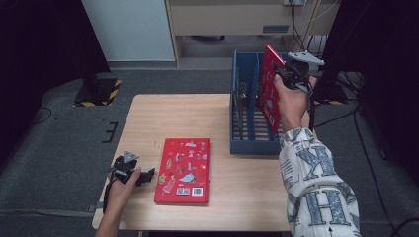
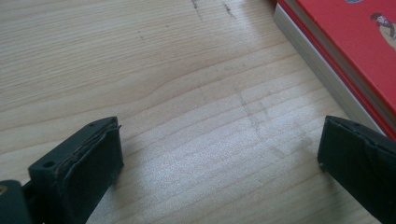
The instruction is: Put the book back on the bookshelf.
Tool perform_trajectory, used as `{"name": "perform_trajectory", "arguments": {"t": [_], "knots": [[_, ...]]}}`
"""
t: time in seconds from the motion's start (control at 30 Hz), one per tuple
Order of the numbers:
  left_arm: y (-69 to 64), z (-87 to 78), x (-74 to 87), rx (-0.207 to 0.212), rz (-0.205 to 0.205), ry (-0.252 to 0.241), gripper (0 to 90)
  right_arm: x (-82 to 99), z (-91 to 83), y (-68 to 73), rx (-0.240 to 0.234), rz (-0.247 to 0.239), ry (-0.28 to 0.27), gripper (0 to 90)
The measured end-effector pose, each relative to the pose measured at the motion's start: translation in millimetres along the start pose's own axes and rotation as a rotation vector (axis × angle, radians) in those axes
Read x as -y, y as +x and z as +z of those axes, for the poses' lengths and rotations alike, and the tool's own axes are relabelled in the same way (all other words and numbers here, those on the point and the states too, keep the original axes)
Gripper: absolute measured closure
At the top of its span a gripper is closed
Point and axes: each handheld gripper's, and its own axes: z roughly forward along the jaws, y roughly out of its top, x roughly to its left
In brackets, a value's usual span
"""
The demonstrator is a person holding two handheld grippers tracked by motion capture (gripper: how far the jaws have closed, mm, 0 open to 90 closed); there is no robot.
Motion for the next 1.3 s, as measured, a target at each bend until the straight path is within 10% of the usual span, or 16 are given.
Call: {"name": "perform_trajectory", "arguments": {"t": [1.3], "knots": [[-0.3,0.1,-0.2,0.003,0.007,0.005,0.0,46.4,37.2,7.9,0.003,0.018,0.043,79.3]]}}
